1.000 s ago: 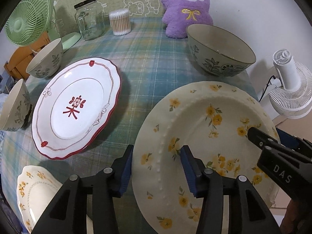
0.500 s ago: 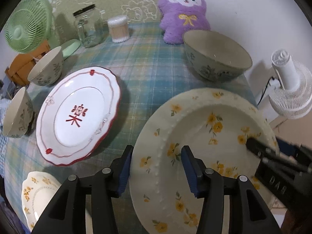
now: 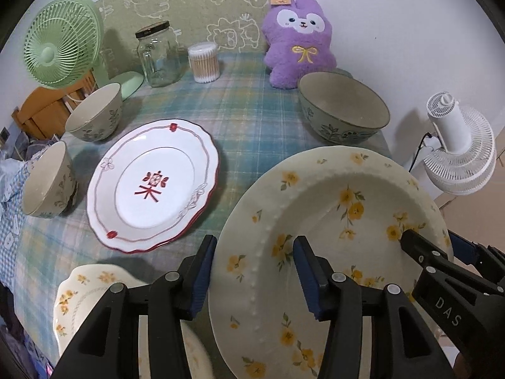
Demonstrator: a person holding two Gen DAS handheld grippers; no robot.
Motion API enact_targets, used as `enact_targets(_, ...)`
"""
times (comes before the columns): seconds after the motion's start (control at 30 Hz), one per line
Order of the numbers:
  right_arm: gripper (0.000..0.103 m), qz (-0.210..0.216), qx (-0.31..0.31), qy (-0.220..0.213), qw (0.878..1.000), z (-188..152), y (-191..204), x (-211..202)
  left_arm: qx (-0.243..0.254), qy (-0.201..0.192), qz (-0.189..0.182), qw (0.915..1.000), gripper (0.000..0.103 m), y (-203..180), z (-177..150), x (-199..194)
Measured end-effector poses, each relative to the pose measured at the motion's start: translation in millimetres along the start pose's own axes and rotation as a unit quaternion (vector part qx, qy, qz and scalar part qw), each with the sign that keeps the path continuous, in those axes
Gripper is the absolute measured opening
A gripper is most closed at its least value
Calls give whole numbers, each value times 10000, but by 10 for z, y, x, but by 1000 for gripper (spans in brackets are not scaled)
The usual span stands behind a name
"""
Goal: Organize plates and bowls
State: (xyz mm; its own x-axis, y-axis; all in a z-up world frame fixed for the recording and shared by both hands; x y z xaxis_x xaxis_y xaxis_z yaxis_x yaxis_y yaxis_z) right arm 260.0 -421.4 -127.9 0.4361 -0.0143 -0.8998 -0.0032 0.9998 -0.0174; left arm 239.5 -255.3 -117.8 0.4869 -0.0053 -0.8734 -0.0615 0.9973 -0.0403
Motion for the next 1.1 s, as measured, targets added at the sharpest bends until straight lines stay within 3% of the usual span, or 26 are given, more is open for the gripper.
enact_targets(0.7, 57, -31, 86, -128, 9999, -606, 777, -552, -69, -200, -74, 9997, 50, 781, -481, -550)
enact_targets(1.1, 57, -92, 7, 0, 10000, -1013, 1303, -578, -131, 11, -116, 9998, 50, 1329, -876, -573)
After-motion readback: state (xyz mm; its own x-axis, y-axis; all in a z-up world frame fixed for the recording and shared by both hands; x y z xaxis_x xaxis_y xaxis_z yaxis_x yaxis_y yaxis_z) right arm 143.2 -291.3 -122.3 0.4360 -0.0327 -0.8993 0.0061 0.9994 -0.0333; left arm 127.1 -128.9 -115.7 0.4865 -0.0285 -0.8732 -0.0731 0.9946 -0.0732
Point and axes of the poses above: each gripper's, at about its wrist camera, not at the fingertips, and x roughly the way its jaws point, y to its left, z to its top, the point moved 1 cm from there along x, roughly the way its jaws point, and after that the axes turned 2 degrees about -z, right-handed, at the moved point
